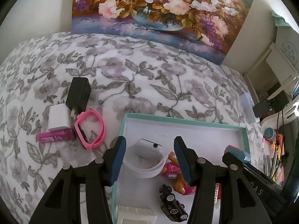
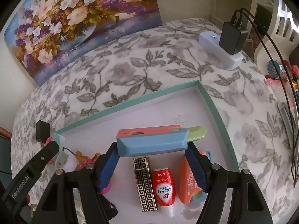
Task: Organize rigid objects
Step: 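Open both grippers to drop the watch and knife toy into the tray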
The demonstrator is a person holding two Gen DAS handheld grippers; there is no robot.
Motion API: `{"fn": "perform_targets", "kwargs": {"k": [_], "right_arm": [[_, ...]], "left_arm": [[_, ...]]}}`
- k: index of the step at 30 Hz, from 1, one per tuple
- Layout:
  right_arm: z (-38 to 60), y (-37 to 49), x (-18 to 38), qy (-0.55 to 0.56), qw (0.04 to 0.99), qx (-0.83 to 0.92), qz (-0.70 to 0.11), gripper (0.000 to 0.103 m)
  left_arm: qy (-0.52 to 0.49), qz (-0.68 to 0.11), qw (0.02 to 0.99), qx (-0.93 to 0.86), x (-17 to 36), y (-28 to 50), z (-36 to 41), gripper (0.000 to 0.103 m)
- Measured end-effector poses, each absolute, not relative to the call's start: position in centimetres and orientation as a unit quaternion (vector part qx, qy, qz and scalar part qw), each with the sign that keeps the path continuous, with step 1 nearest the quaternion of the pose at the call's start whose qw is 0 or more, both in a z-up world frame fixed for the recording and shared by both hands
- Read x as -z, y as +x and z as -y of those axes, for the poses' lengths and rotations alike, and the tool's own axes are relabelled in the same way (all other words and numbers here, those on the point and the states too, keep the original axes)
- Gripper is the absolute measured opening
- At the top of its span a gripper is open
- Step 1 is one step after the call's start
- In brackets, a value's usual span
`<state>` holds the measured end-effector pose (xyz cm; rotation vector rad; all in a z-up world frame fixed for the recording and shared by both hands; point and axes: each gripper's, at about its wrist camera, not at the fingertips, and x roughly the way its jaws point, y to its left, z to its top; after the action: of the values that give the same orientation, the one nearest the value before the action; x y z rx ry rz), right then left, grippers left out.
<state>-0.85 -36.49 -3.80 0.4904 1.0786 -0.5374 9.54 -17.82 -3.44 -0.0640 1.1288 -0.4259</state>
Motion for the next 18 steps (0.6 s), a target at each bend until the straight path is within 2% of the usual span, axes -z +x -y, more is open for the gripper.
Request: {"fn": "perform_targets", "kwargs": {"k": [4,6,11,14,18], "right_arm": [[36.5,-0.8,3.8,0.225,0.794,0.25,-0.507,0.075],[36.4,-0.7,3.9,0.224,0.793,0.25,-0.509,0.075],[36.1,-0.5,3.8,0.214,0.794,0.25,-0.511,0.078],[36.1,-0.5,3.5,0.212,0.797,0.251,-0.507,0.088],[36.0,-0.6,3.4,0.21,0.798,0.253,-0.504,0.096]], "left_arm": [[-0.026,-0.534,0.821,0.201,3.3,9.6,17.8,0.056],[-0.026,-0.534,0.821,0.2,3.1,9.6,17.7,0.063],[-0.026,-0.535,0.823,0.191,2.6,9.8,17.2,0.072],[-0.026,-0.535,0.825,0.181,2.4,10.0,16.7,0.083],[-0.028,-0.537,0.827,0.163,2.4,10.3,15.9,0.085]]}}
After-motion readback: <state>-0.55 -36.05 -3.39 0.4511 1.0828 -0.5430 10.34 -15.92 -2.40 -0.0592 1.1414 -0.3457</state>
